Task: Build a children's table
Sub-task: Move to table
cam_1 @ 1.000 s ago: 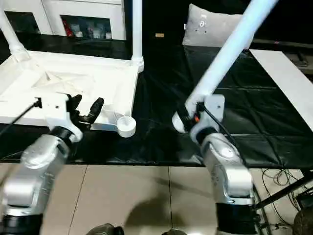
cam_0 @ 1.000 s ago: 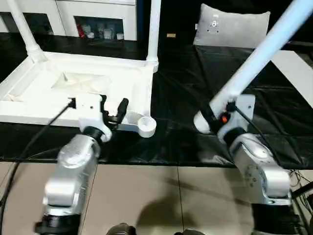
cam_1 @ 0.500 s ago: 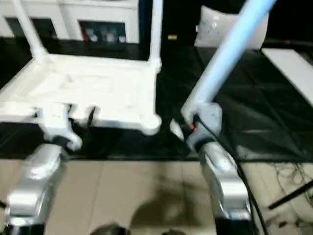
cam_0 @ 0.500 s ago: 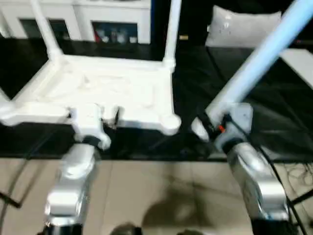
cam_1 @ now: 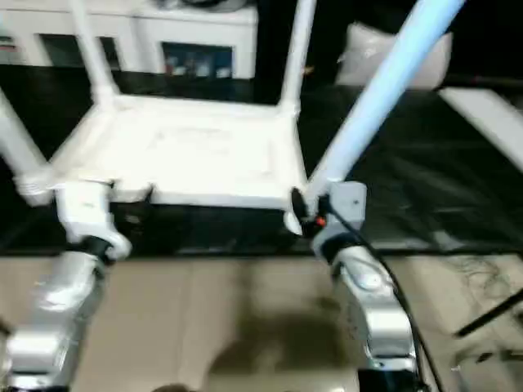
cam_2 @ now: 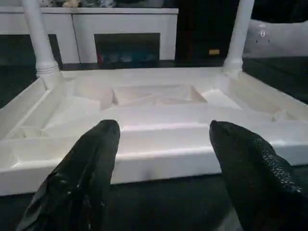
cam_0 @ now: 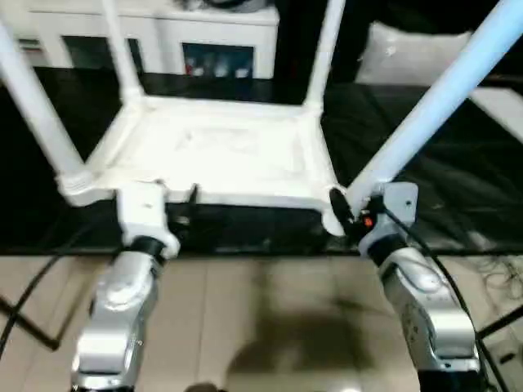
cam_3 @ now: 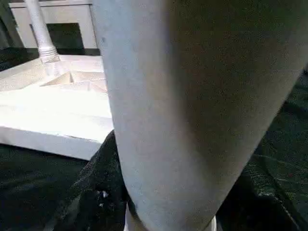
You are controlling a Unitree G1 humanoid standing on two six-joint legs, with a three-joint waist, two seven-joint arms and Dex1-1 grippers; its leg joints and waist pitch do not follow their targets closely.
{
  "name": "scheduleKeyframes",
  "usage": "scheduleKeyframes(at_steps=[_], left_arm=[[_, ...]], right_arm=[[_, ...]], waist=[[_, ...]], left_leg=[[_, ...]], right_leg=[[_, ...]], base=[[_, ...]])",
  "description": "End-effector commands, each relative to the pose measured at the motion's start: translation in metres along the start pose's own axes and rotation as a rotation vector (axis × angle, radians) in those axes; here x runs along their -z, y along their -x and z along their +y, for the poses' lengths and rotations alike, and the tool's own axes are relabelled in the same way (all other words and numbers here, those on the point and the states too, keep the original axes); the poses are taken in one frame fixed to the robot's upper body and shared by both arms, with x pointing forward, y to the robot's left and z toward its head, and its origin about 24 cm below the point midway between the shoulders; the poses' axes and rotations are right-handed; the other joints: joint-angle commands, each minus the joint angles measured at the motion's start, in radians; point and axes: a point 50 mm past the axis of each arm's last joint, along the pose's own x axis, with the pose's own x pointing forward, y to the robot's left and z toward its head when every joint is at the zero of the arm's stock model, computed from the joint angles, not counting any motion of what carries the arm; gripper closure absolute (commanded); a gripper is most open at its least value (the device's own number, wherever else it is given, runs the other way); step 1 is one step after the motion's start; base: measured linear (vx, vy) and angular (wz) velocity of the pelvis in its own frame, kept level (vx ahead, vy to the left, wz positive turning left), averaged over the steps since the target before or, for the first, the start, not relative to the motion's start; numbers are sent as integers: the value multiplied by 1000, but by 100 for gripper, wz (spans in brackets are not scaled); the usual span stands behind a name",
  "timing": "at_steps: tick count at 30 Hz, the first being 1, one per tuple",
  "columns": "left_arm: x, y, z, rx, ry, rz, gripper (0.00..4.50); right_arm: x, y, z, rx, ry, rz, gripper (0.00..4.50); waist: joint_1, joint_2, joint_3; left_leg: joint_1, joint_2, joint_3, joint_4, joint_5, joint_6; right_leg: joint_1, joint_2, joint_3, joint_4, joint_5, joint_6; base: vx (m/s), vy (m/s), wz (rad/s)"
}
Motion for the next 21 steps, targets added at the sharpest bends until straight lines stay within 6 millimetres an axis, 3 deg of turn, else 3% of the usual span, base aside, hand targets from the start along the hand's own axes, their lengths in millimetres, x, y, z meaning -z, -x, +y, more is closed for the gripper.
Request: scheduleKeyframes(at_steps=[1, 2, 3, 4, 5, 6, 7, 8, 9, 10, 11, 12, 13, 14, 15, 16, 17, 18, 19, 20, 21], left_arm=[[1, -3, -1, -22, 22, 14, 117], [2, -2, 0, -26, 28, 17, 117], [3, -2, 0, -24, 24, 18, 117], [3, -1, 0, -22, 20, 18, 117], [2, -1, -1, -13, 3, 1, 117], [1, -1, -2, -2, 4, -9, 117], [-1, 0, -3, 13, 13, -22, 117], [-2, 0, -3, 19, 23, -30, 117], [-3, 0, -3, 22, 27, -42, 117], [-3, 0, -3, 22, 27, -42, 117], [-5, 0, -2, 15, 26, -51, 117], [-5, 0, -2, 8, 25, -51, 117], [-5, -1, -1, 4, 18, -48, 117], [-5, -1, -1, 6, 14, -48, 117], [-6, -1, -1, 8, 10, -49, 117], [-6, -1, -1, 13, 6, -49, 117], [-6, -1, -1, 16, 2, -49, 117], [-6, -1, -2, 20, -1, -49, 117], [-6, -2, -3, 51, -38, -47, 117], [-6, -2, -3, 51, -38, -47, 117], [-6, -2, -3, 63, -49, -47, 117]], right_arm=[[-7, -1, -3, 1, 27, -28, 260], [-7, -1, -2, -2, 27, -27, 260], [-6, 0, -2, -4, 28, -24, 260], [-6, 0, -2, -4, 28, -23, 260], [-6, 0, -2, -8, 30, -20, 260], [-6, 1, -2, -13, 31, -19, 260], [-6, 1, -1, -20, 35, -19, 260], [-6, 1, -1, -24, 36, -18, 260], [-6, 1, 0, -29, 37, -17, 260], [-6, 1, 0, -29, 37, -17, 260], [-6, 1, 0, -36, 34, -16, 260], [-6, 1, 1, -45, 31, -15, 260], [-5, 1, 3, -83, 48, -1, 260], [-5, 1, 4, -98, 55, 5, 260], [-5, 1, 6, -117, 70, 8, 260], [-5, 1, 8, -133, 89, 10, 260], [-5, 1, 8, -136, 88, 12, 260], [-5, 0, 8, -137, 83, 13, 260], [-5, -1, 9, -132, 91, 4, 260], [-5, -1, 9, -132, 91, 4, 260], [-6, -1, 9, -126, 90, -1, 260]], waist=[[-21, 27, -43], [-19, 28, -42], [-20, 22, -42], [-18, 6, -45], [-6, -16, -44], [-6, -16, -44], [43, -48, -63], [54, -48, -62], [58, -49, -61], [59, -45, -60], [55, -28, -60], [54, -23, -55], [52, -22, -51], [50, -21, -47], [47, -25, -44], [47, -21, -31], [60, -38, -22], [69, -23, -27], [73, -31, -28], [73, -31, -28], [66, -24, -30]], left_leg=[[46, 247, -168, -223, -632, -209], [43, 244, -163, -228, -621, -178], [37, 230, -154, -221, -599, -139], [26, 183, -124, -190, -556, -83], [-9, 116, -66, -116, -444, -55], [-9, 116, -66, -116, -444, -55], [-3, 100, -29, -57, -116, 4], [-21, 109, -20, -73, -2, 32], [-17, 116, -15, -86, 11, 33], [-12, 121, -11, -96, 1, 32], [1, 146, -10, -122, -109, 22], [7, 153, -10, -129, -202, 9], [39, 162, -9, -138, -423, -36], [47, 160, -8, -140, -485, -41], [44, 158, -7, -142, -502, -40], [80, 152, -2, -138, -601, -47], [7, 124, -13, -144, -569, -10], [-24, 114, -9, -139, -498, 19], [-24, 120, -3, -65, -293, 79], [-24, 120, -3, -65, -293, 79], [-32, 125, -5, -74, -232, 94]], right_leg=[[-12, -22, 28, 38, -92, -3], [-13, -20, 28, 47, -89, 1], [-13, -25, 34, 43, -82, 4], [-7, -54, 54, -15, -89, -26], [0, -121, 89, -98, -205, -91], [0, -121, 89, -98, -205, -91], [10, -166, 125, -126, -373, -36], [16, -145, 114, -111, -354, -8], [9, -127, 100, -110, -347, -15], [3, -111, 90, -106, -330, -31], [2, -87, 75, -91, -267, -91], [1, -82, 72, -90, -309, -102], [0, -70, 65, -101, -448, -110], [4, -66, 59, -109, -497, -111], [14, -66, 56, -119, -524, -109], [14, -62, 38, -148, -646, -90], [77, -91, 9, -158, -718, -68], [119, -112, 8, -168, -780, -44], [150, -197, -12, -231, -881, -48], [150, -197, -12, -231, -881, -48], [174, -177, -45, -232, -786, -62]], base=[[0, 0, 0], [0, 0, 0], [-23, -77, 7], [-12, -137, -2], [-12, -137, -2], [-10, -162, -5], [-19, -146, -5], [-19, -146, -5], [-15, -113, -5], [8, -73, -2], [8, -73, -2], [0, 0, 0], [0, 0, 0], [0, 0, 0], [0, 0, 0], [0, 0, 0], [0, 0, 0], [61, 37, 19], [106, 54, 42], [106, 54, 42], [125, 80, 50]])
